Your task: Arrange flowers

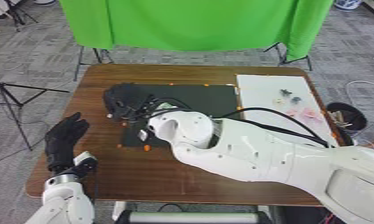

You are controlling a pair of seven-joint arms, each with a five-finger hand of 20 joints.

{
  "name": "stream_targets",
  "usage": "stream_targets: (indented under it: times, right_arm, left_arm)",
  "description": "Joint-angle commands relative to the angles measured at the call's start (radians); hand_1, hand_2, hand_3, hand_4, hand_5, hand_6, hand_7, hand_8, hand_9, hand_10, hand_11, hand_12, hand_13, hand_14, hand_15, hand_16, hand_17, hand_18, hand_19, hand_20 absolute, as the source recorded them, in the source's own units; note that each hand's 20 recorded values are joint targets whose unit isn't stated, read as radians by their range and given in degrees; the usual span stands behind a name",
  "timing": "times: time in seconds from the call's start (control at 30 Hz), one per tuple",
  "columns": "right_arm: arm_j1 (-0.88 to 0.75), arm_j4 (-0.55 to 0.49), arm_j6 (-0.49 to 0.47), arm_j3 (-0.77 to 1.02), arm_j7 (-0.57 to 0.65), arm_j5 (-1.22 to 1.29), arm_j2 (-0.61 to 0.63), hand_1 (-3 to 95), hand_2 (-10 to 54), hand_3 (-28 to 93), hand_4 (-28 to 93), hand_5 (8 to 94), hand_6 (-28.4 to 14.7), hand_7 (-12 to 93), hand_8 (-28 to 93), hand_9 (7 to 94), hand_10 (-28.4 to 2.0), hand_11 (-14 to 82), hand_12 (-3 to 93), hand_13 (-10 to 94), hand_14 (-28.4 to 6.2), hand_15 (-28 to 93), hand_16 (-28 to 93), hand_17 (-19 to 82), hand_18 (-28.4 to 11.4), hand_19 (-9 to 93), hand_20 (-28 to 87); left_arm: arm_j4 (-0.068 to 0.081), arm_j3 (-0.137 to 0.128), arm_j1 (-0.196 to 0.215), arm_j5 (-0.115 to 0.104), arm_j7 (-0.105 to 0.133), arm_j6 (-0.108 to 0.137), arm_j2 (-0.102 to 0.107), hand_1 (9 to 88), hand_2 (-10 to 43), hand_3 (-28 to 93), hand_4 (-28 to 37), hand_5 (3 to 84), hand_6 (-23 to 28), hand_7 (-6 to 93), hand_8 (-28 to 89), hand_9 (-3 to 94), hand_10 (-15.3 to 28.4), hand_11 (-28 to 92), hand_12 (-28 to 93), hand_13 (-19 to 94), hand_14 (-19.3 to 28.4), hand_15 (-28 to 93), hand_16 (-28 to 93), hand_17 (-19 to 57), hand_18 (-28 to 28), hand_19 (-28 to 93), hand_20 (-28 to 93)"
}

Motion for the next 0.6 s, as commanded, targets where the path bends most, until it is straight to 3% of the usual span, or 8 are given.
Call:
stream_targets:
  times: [0.03,0.1,0.17,0.33,0.6]
  right_arm:
    - [-0.008,0.020,0.003,-0.027,0.005,-0.046,-0.027,68.1,-9.5,52,-10,79.1,-4.4,21,8,83.8,-13.6,6.6,34.7,88,-2.8,56,31,63,-10.1,93,38]
    - [-0.015,0.034,-0.010,-0.021,0.010,-0.057,-0.034,71.1,-9.5,47,-6,78.6,-5.5,20,8,81.0,-14.1,6.3,34.2,87,-3.2,58,30,62,-10.1,93,39]
    - [-0.022,0.048,-0.010,-0.019,0.017,-0.057,-0.041,72.6,-9.5,44,-5,78.5,-5.6,19,7,79.1,-14.2,6.0,33.3,86,-3.1,59,29,62,-10.0,93,41]
    - [-0.042,0.068,-0.016,-0.019,0.031,-0.076,-0.046,85.5,-7.2,22,7,74.9,-9.2,17,9,73.2,-16.1,5.5,31.0,81,-3.9,64,28,58,-9.7,93,48]
    - [-0.061,0.121,-0.030,-0.024,0.055,-0.103,-0.048,87.6,-2.3,12,11,69.0,-7.5,24,5,66.9,-13.2,4.1,27.3,79,-2.9,65,28,56,-8.8,93,49]
  left_arm:
    - [0.007,0.004,-0.006,-0.007,0.000,-0.008,-0.017,24.1,12.4,71,-28.0,56.1,4.6,20.7,-9,51.4,15.2,31,12,43,17.6,34,-4,16.3,15.0,30,21]
    - [0.009,0.009,-0.011,-0.015,0.005,-0.008,-0.014,23.5,12.5,71,-28.1,56.4,4.8,20.8,-9,51.5,15.2,32,12,43,17.8,35,-4,15.9,15.1,31,21]
    - [0.011,0.007,-0.015,-0.006,-0.002,-0.015,-0.022,23.4,12.5,71,-28.2,57.7,5.6,20.6,-8,51.6,15.1,33,12,43,18.2,37,-5,15.7,15.2,31,21]
    - [0.021,0.011,-0.029,-0.001,-0.011,-0.035,-0.036,23.2,12.4,71,-28.3,60.7,7.8,20.2,-7,51.8,16.4,38,10,42,19.4,44,-9,14.5,15.7,35,19]
    - [0.044,0.016,-0.059,0.026,-0.047,-0.085,-0.063,23.7,12.0,73,-28.3,65.4,10.9,18.5,-4,52.7,19.9,42,9,40,21.2,51,-13,13.1,16.0,38,15]
